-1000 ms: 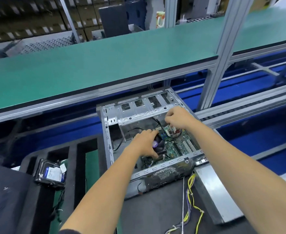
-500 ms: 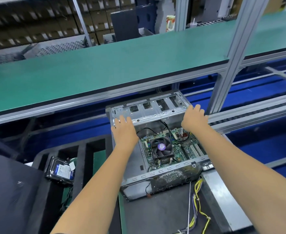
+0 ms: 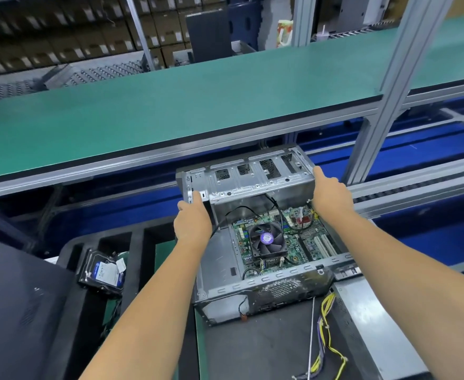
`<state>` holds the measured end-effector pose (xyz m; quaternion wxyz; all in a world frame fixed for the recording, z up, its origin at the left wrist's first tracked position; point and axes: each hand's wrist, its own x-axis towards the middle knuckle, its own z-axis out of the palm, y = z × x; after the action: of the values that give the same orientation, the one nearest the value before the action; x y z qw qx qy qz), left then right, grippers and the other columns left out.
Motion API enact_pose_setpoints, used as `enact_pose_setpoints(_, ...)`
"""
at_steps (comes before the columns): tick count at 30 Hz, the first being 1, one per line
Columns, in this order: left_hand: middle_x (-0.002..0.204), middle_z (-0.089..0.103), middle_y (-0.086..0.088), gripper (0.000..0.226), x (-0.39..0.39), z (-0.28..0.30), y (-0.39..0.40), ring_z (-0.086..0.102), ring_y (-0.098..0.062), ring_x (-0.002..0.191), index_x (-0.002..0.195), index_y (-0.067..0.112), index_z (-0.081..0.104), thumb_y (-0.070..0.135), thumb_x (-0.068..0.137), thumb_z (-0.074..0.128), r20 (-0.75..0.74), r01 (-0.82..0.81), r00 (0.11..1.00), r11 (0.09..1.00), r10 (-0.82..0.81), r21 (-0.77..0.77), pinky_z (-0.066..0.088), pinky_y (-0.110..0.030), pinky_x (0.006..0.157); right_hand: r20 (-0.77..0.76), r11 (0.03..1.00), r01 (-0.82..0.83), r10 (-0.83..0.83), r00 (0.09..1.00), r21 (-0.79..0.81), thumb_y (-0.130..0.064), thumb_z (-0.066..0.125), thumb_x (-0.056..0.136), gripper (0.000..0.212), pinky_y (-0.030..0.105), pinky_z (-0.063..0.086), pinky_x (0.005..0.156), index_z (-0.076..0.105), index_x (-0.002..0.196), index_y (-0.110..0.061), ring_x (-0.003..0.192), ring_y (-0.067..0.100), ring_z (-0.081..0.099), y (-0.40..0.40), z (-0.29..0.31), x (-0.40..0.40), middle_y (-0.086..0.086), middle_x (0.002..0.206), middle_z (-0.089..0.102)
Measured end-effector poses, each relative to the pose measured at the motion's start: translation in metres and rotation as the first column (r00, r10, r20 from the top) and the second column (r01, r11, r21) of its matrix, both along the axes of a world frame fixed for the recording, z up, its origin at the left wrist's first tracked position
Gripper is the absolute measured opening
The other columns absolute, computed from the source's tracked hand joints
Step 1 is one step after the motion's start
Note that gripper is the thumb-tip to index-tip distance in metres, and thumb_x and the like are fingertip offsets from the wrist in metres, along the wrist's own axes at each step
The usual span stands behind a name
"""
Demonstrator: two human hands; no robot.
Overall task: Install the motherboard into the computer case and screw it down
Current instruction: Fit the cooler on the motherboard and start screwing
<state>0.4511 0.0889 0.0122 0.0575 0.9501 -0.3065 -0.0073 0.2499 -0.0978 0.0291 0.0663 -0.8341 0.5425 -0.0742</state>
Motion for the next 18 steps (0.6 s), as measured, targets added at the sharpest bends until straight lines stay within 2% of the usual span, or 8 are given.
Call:
enact_pose_setpoints(2,0.112,0.045,-0.020,0.070,0.003,0.003,0.008,0.044,-0.021,0.065,0.142,0.015,0.022,-0.006,0.084,0.054,0.000,0.003,1.000,1.000,-0.003,0.009,0.040,-0.028,0.057,0.018,1.000,-0.023,0.023,1.000,-0.003,0.011,0.046,0.084,0.050,0.035,0.034,0.048,0.033,0.126,-0.013,0.059,0.026,0.045,0.007,0.002,0.003,0.013,0.073,0.048)
enact_pose_setpoints(5,0.110,0.046,-0.020,0.067,0.013,0.003,0.030,0.041,-0.019,0.063,0.142,0.015,0.022,-0.005,0.085,0.051,0.027,-0.010,1.000,1.000,0.009,0.022,0.039,-0.028,0.057,0.036,0.999,-0.038,0.038,0.999,0.002,0.011,0.046,0.085,0.054,0.035,0.035,0.047,0.033,0.130,-0.014,0.063,0.029,0.050,0.025,0.007,0.015,0.014,0.079,0.053)
enact_pose_setpoints(9,0.108,0.047,-0.021,0.058,0.039,0.012,0.067,0.045,-0.026,0.071,0.140,0.014,0.026,-0.003,0.088,0.045,0.056,-0.015,0.998,1.000,0.014,0.007,0.041,-0.031,0.063,0.057,0.997,-0.070,0.069,0.996,0.020,0.010,0.049,0.085,0.053,0.032,0.028,0.041,0.033,0.130,-0.014,0.056,0.024,0.045,0.055,0.013,0.043,0.014,0.080,0.052)
enact_pose_setpoints(14,0.105,0.048,-0.020,0.058,0.068,0.023,0.121,0.046,-0.026,0.071,0.139,0.016,0.028,-0.005,0.087,0.044,0.080,-0.042,0.996,0.999,0.042,0.000,0.042,-0.031,0.062,0.110,0.994,-0.097,0.091,0.990,0.045,0.010,0.049,0.086,0.051,0.032,0.028,0.043,0.034,0.129,-0.014,0.057,0.022,0.042,0.104,0.013,0.072,0.011,0.077,0.047)
enact_pose_setpoints(18,0.108,0.048,-0.021,0.059,0.082,0.025,0.160,0.049,-0.027,0.071,0.139,0.017,0.027,-0.006,0.087,0.041,0.070,-0.059,0.996,0.998,0.057,0.018,0.044,-0.032,0.061,0.102,0.990,-0.125,0.117,0.988,0.071,0.008,0.052,0.086,0.059,0.033,0.033,0.049,0.030,0.136,-0.014,0.065,0.024,0.044,0.144,0.010,0.084,0.013,0.086,0.050)
